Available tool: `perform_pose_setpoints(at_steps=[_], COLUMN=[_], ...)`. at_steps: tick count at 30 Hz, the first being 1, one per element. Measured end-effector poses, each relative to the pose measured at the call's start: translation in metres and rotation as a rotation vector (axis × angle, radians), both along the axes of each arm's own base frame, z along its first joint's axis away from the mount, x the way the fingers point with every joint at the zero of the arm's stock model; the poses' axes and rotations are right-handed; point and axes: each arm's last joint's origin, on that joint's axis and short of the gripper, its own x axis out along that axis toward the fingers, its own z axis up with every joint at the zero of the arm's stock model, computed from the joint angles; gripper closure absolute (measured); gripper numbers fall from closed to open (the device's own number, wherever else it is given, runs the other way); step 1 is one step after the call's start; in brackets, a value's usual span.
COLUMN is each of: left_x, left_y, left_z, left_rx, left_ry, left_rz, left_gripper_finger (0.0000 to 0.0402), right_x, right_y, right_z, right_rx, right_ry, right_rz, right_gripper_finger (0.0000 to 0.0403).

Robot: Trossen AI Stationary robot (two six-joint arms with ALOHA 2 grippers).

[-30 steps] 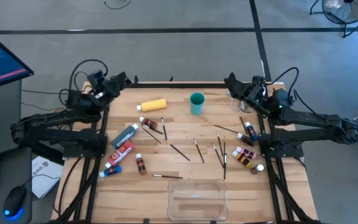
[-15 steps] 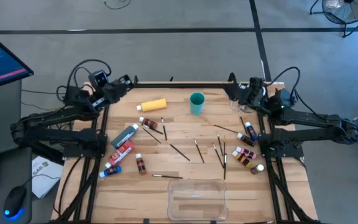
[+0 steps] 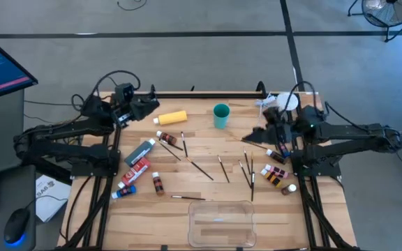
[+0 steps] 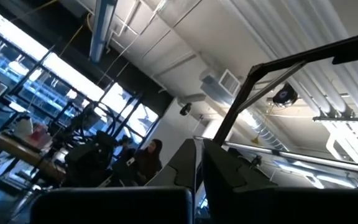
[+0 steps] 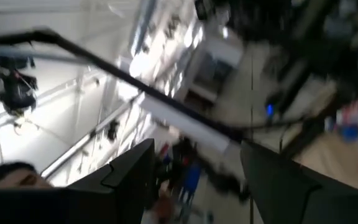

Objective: Pick & Place Paint Supplies
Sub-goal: Put the black paint bottle into the transparent bin

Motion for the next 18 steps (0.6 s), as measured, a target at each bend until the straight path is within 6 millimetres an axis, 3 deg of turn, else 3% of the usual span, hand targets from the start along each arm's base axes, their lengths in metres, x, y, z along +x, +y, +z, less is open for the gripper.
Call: perform_pose_setpoints(at_steps=[5,12,18], left_x=[0.022,0.048,0.056], left_y=[-0.007,-0.028,-0.052], left_z=[-0.013,-0.030,-0.035], left_rx=[-0.044,-0.166,-0.157], left_ry=[0.063,0.119,0.108], left_rz=[-0.029,0.014,0.082], left_gripper_finger=[0.0400,0.0400,0.0400], right_x=[-0.003,-0.023,-0.043], right_y=[0.025,0.058,0.080], right_z=[-0.003,0.004,-0.015], right_rx=[0.002,0.008,0.022], right_ry=[0.041,0.011,0.271], right_rz=[0.182,0.354,0.380], right_gripper_finger=[0.0171,0.0171,0.0171])
